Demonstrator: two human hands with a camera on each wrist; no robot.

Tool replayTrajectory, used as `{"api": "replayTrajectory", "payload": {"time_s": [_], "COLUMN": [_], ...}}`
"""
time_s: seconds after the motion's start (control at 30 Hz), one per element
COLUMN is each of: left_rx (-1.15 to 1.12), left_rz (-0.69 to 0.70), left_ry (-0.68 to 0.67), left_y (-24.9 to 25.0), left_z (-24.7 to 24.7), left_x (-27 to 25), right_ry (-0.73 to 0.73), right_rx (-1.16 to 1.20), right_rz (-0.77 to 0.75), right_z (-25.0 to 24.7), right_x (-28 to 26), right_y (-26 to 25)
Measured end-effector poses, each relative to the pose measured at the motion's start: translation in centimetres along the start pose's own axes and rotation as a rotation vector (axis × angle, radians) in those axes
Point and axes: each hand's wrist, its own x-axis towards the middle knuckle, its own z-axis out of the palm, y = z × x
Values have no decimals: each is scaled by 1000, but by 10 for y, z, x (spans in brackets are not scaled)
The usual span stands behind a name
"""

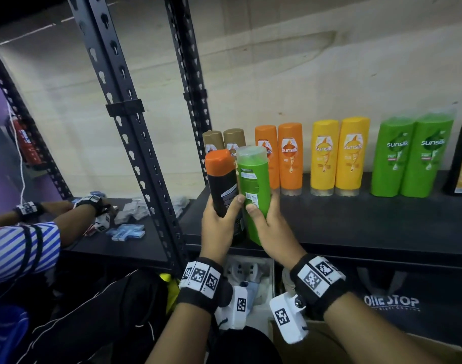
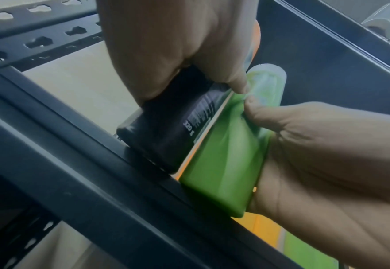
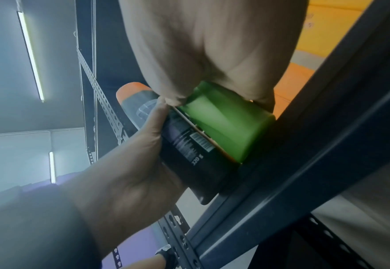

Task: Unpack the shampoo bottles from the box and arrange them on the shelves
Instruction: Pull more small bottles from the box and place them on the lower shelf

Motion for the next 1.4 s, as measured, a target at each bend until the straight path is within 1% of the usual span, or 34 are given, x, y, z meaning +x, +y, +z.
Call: {"api": "replayTrajectory", "payload": {"time_s": [0.2,0.3,0.33,0.4,0.47,0.53,0.6,0.73,0.8,0.87,0.93,1.17,1.4], "left_rx": [32,44,37,14,-27,-24,26,152,185,207,210,228,246], "left_rz": [14,12,2,-37,-77,-82,-57,40,62,52,53,89,119], "left_ry": [32,18,32,101,168,191,172,91,98,129,128,127,144], "left_y": [-4,-7,-9,-13,-17,-22,-24,-30,-33,-34,-36,-44,-53], "left_z": [-2,-6,-7,-11,-17,-22,-25,-24,-23,-23,-23,-25,-29], "left_x": [12,27,32,41,49,57,60,59,59,60,61,69,78], "right_ry": [-63,-108,-118,-135,-142,-140,-146,-140,-151,-187,-204,-97,-85], "right_rx": [-34,-74,-93,-142,-189,-223,-272,-352,-361,-346,-356,-380,-462], "right_rz": [54,136,169,213,228,240,250,242,257,309,343,291,275], "right_z": [11,11,10,11,14,17,20,25,26,27,28,36,43], "right_x": [24,42,49,61,69,76,81,85,85,85,81,69,65], "right_y": [-2,-6,-7,-9,-11,-10,-9,-6,-2,3,11,21,20]}}
